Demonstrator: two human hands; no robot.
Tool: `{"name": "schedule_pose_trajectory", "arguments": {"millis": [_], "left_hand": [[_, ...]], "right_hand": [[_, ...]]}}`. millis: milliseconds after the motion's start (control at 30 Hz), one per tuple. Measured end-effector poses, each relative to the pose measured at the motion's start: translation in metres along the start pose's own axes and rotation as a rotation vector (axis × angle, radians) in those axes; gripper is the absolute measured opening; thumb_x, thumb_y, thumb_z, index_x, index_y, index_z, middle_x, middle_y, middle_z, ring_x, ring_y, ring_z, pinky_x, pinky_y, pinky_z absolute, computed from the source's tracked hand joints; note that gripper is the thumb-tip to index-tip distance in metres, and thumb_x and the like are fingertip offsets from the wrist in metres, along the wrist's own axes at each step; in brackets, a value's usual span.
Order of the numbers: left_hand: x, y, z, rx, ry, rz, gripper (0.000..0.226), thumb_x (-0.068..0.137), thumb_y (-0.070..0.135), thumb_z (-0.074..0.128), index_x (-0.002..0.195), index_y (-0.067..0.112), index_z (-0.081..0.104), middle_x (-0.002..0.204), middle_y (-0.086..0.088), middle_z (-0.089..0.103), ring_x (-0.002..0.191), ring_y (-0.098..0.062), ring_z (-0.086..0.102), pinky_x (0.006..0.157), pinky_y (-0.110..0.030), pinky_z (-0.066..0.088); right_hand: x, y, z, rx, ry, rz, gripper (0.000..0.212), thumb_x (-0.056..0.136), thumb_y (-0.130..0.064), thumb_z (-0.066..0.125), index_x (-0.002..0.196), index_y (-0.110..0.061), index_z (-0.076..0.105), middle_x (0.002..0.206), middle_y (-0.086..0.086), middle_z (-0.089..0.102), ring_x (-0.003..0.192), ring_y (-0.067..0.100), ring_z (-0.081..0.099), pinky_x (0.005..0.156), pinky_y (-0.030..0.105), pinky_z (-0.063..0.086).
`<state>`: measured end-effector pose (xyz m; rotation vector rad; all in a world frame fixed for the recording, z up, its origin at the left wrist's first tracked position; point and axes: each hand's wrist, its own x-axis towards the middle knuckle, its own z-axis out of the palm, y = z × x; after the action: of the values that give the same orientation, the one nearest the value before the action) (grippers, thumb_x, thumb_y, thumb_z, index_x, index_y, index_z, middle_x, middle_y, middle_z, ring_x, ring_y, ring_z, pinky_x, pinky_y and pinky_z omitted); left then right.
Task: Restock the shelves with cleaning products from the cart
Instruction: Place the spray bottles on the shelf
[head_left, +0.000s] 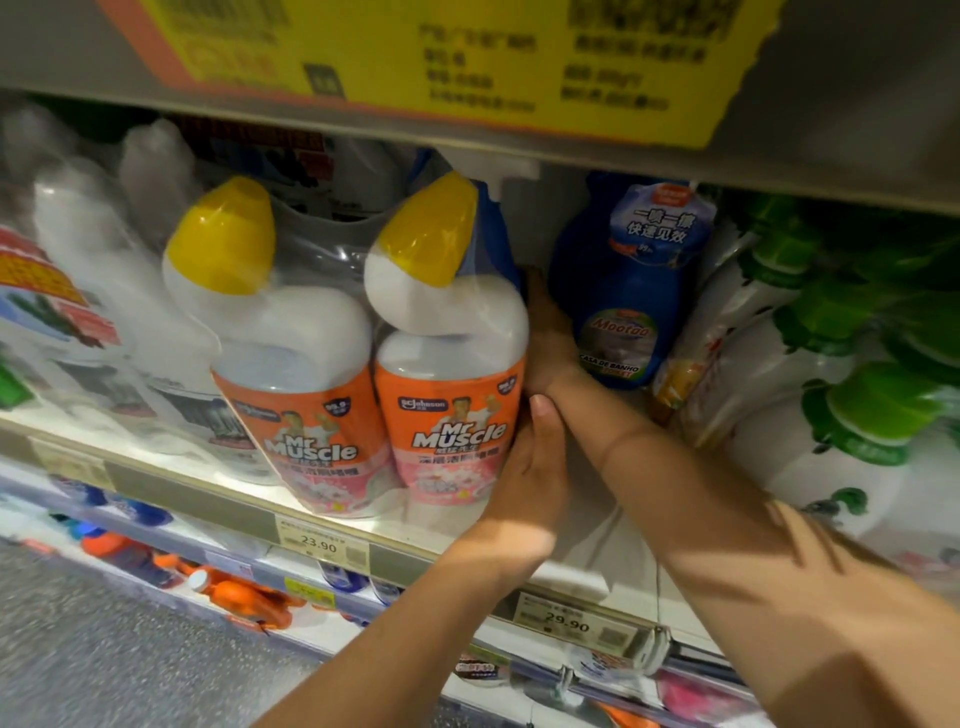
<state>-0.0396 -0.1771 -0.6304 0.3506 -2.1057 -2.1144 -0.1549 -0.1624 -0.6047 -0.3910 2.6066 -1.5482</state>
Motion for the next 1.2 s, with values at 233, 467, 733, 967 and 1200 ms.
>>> {"name": "schedule_pose_trajectory", "arguments": {"millis": [233,467,733,967,1200], "left_hand": [[0.002,-0.001,0.008,0.038,0.027,-0.063,0.051,0.102,0.038,0.022,0.151,0.026,0.014,0.152,0.017,0.013,0.125,0.012,0.005,0.093,0.003,-0.002],[0.010,-0.015,0.014,0.241,0.121,0.087,0.054,0.103,0.026,0.031,0.151,0.022,0.005,0.157,0.007,0.001,0.126,0.009,-0.004,0.082,0.013,-0.012],[0.025,-0.001,0.028,-0.811,0.111,-0.239,0.054,0.096,0.046,0.041,0.143,0.018,0.042,0.139,-0.012,0.053,0.126,-0.026,0.052,0.106,-0.036,0.043],[0.038,-0.011,0.037,-0.725,0.240,-0.125,0.030,0.098,0.033,0.044,0.123,0.021,0.056,0.122,-0.012,0.063,0.100,-0.022,0.066,0.073,-0.030,0.056],[0.051,-0.013,0.043,-0.468,0.127,-0.054,0.025,0.103,0.027,0.033,0.113,0.014,0.052,0.076,0.011,0.071,0.070,-0.002,0.068,0.058,-0.015,0.053]], "right_hand": [[-0.046,0.020,-0.029,0.036,0.207,0.034,0.057,0.080,-0.013,0.075,0.129,-0.012,0.046,0.124,0.008,0.059,0.112,0.024,0.057,0.091,0.029,0.045],[-0.071,0.029,-0.041,-0.040,0.263,0.064,0.078,0.081,-0.023,0.075,0.144,-0.012,0.031,0.140,0.012,0.046,0.127,0.027,0.046,0.106,0.037,0.038],[-0.116,0.046,-0.026,0.109,0.225,0.096,0.069,0.096,-0.014,0.053,0.153,-0.013,0.015,0.157,0.007,0.025,0.144,0.022,0.025,0.118,0.041,0.023],[-0.137,0.048,-0.022,0.162,0.204,0.084,0.060,0.092,-0.009,0.058,0.146,-0.014,0.032,0.144,0.009,0.042,0.134,0.022,0.039,0.114,0.038,0.030],[-0.135,0.048,-0.030,0.192,0.135,0.077,0.062,0.097,-0.028,0.052,0.150,-0.030,0.021,0.150,-0.010,0.031,0.131,-0.006,0.025,0.110,0.015,0.020]]}}
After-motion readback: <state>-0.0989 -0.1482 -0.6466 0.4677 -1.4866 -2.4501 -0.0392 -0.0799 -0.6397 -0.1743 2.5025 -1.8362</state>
